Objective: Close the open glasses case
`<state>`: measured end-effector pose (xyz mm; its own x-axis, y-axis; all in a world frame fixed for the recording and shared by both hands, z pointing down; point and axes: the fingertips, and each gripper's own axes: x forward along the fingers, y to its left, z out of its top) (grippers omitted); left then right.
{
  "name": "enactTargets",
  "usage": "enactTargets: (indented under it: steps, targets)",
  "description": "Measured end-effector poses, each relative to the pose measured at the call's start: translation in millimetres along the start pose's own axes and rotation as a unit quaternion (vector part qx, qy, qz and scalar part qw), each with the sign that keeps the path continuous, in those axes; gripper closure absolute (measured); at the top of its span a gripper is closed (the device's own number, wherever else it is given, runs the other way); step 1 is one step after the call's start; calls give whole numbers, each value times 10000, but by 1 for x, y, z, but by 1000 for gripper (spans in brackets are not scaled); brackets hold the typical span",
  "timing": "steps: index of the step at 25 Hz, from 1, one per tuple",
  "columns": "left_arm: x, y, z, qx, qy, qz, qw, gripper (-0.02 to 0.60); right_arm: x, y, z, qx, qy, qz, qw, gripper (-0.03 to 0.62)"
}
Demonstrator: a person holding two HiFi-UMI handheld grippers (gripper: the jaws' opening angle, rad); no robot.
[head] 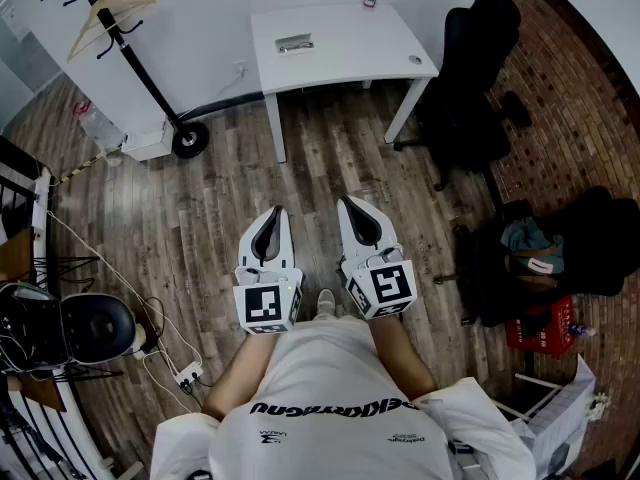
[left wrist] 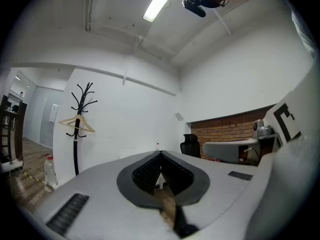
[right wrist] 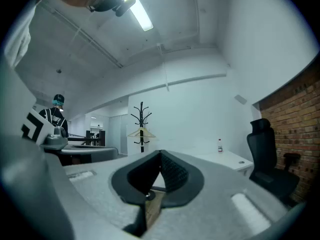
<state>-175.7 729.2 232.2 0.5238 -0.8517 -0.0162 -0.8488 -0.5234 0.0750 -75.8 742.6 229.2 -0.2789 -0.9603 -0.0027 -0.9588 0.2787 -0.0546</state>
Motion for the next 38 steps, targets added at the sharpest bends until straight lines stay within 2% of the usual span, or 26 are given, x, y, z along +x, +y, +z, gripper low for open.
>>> enactTargets:
  steps: [6, 16, 23, 26, 32, 38]
  targets:
    - [15, -2, -9, 75, 64, 56, 9999, 583, 11, -19, -5, 144, 50, -64, 9999, 597]
    - [42, -25, -33, 132, 201, 303, 9993, 583, 21, -60, -18, 198, 74, 118, 9997, 595]
    - [66, -11, -53, 144, 355, 459, 9982, 583, 48, -81, -32, 301, 142, 98, 9994, 595]
    - [85, 0, -58, 54, 479, 510, 9975, 583, 69, -87, -40, 276, 194, 115, 9994, 595]
    - [147, 30, -68, 21, 364, 387, 9986, 583, 132, -112, -46, 267, 245, 57, 9993, 595]
    - [231, 79, -53, -29, 382, 224, 9990, 583, 221, -136, -36, 336, 278, -64, 9990, 595]
